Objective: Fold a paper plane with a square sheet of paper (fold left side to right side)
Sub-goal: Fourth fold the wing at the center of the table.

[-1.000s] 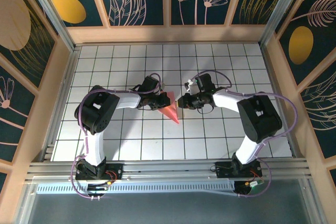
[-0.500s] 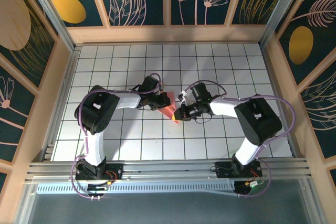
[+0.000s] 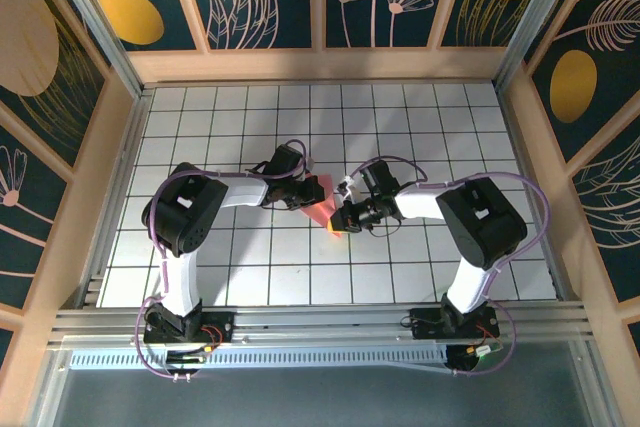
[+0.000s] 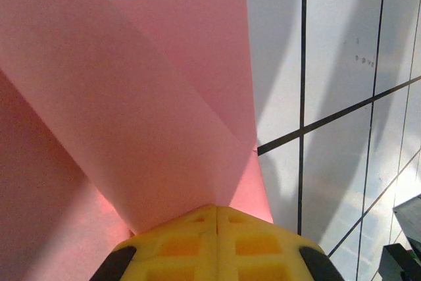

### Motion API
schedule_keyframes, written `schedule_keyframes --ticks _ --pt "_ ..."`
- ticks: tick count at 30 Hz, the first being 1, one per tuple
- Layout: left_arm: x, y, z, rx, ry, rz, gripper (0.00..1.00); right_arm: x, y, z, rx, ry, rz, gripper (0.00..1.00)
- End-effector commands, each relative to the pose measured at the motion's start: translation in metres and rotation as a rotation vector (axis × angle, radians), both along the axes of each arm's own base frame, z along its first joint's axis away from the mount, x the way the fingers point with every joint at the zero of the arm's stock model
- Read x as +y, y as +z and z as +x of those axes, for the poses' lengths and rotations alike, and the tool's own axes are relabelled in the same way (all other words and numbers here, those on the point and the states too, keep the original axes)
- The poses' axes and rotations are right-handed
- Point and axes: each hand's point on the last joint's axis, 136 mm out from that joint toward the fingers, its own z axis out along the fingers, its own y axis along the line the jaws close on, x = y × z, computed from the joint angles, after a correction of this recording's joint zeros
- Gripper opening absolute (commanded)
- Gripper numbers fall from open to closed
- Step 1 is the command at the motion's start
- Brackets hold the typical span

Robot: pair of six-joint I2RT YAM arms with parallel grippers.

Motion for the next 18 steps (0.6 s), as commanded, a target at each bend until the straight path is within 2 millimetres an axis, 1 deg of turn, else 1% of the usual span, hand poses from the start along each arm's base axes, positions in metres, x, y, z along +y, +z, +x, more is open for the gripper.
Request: schedule_keyframes --ticks 1,18 --pt "0.03 -0.043 -0.02 0.091 0.03 0.161 0.0 0.001 -0.005 0.001 0.001 0.003 -0.015 0.0" --pt "0.031 -0.044 -0.02 0.092 0.032 0.167 0.0 -0.005 -0.021 -0.01 0.039 0.005 -0.057 0.0"
